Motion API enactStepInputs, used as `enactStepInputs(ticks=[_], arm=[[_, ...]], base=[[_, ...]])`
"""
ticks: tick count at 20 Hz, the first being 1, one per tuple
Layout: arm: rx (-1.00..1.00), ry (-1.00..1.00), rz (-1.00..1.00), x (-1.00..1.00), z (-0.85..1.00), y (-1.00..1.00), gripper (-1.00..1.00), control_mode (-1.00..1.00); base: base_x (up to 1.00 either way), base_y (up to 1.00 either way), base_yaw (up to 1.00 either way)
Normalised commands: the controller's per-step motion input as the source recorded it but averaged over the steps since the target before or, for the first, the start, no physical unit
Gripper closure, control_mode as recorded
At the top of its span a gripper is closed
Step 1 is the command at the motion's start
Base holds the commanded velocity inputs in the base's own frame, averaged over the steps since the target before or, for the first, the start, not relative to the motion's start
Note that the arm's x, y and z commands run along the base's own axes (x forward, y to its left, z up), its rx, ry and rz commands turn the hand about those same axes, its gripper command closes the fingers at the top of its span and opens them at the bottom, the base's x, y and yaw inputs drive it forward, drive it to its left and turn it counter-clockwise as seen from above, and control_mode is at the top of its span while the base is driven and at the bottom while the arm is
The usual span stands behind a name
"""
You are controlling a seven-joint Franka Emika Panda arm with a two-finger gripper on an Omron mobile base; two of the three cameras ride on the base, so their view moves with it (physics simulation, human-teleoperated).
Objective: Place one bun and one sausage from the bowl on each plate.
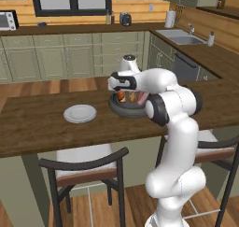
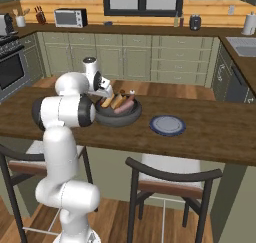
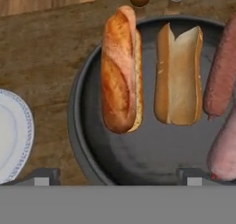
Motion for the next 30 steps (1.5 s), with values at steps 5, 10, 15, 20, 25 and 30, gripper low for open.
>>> enactStepInputs(ticks=[5, 10, 15, 20, 25, 30], arm=[[-0.01, 0.0, -0.06, 0.74, -0.32, 0.0, -1.0, -1.0], [0.0, 0.05, -0.05, 0.56, -0.32, 0.0, -1.0, -1.0], [0.0, 0.09, -0.02, 0.04, -0.35, -0.09, -1.0, -1.0], [0.0, 0.01, 0.0, 0.0, -0.12, -0.04, -1.0, -1.0], [0.0, 0.0, 0.0, -0.03, 0.0, 0.0, 1.0, -1.0], [0.02, -0.01, 0.0, -0.31, 0.04, 0.0, 1.0, -1.0]], base=[[0.0, 0.0, 0.0], [0.0, 0.0, 0.0], [0.0, 0.0, 0.0], [0.0, 0.0, 0.0], [0.0, 0.0, 0.0], [0.0, 0.0, 0.0]])
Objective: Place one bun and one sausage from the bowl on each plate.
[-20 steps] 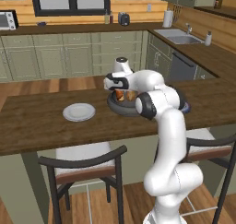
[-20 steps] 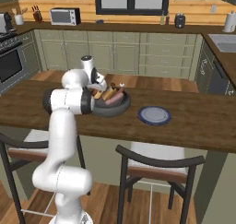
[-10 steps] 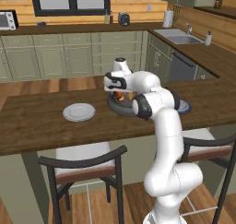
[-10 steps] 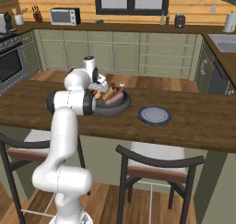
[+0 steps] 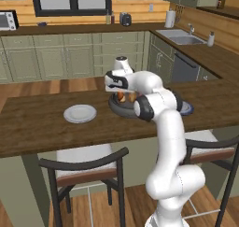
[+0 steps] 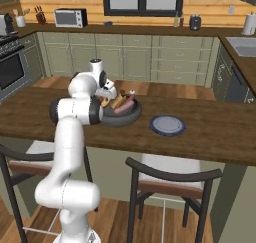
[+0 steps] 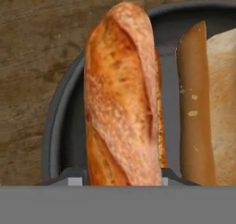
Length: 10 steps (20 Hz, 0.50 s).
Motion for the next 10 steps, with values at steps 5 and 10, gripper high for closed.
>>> enactStepInputs(ticks=[5, 10], arm=[[0.08, -0.13, 0.02, -0.98, 0.53, 0.09, 1.0, -1.0], [0.02, -0.03, 0.11, -1.0, 0.47, 0.83, 1.0, -1.0]], base=[[0.0, 0.0, 0.0], [0.0, 0.0, 0.0]])
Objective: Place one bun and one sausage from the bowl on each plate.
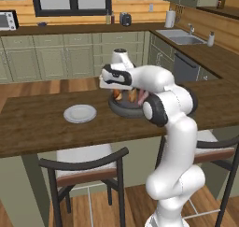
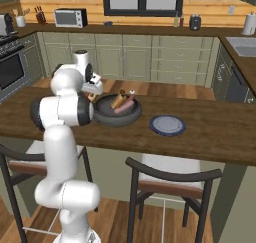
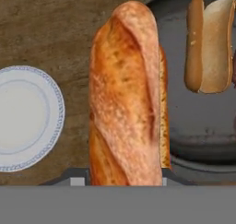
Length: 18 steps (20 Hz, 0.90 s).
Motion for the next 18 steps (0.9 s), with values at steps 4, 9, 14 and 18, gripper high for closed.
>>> enactStepInputs(ticks=[4, 9, 14, 18], arm=[[0.0, 0.0, 0.14, -0.81, 0.14, 1.0, 1.0, -1.0], [0.0, 0.06, 0.09, -0.23, 0.0, 1.0, 1.0, -1.0], [0.0, 0.12, 0.01, 0.21, -0.14, 1.0, 1.0, -1.0], [0.0, 0.17, 0.0, 0.58, -0.28, 0.89, 1.0, -1.0]], base=[[0.0, 0.0, 0.0], [0.0, 0.0, 0.0], [0.0, 0.0, 0.0], [0.0, 0.0, 0.0]])
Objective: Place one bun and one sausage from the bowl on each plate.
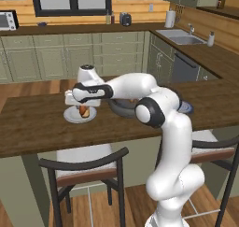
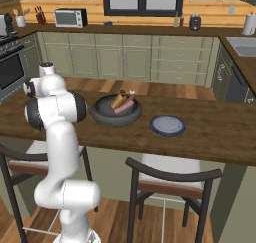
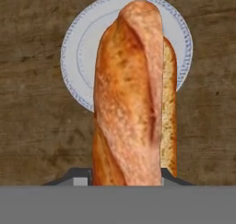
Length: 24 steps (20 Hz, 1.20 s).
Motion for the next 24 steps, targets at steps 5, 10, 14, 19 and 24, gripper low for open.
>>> enactStepInputs(ticks=[5, 10, 14, 19, 24], arm=[[0.0, 0.05, -0.04, 0.54, -0.28, 0.49, 1.0, -1.0], [0.0, 0.05, -0.12, 0.65, -0.45, 0.09, 1.0, -1.0], [0.0, 0.08, -0.12, 0.43, -0.49, 0.0, 1.0, -1.0], [0.0, 0.01, -0.07, -0.28, -0.13, -0.12, -1.0, -1.0], [0.01, 0.0, -0.02, -0.05, 0.0, -0.17, -1.0, -1.0]], base=[[0.0, 0.0, 0.0], [0.0, 0.0, 0.0], [0.0, 0.0, 0.0], [0.0, 0.0, 0.0], [0.0, 0.0, 0.0]])
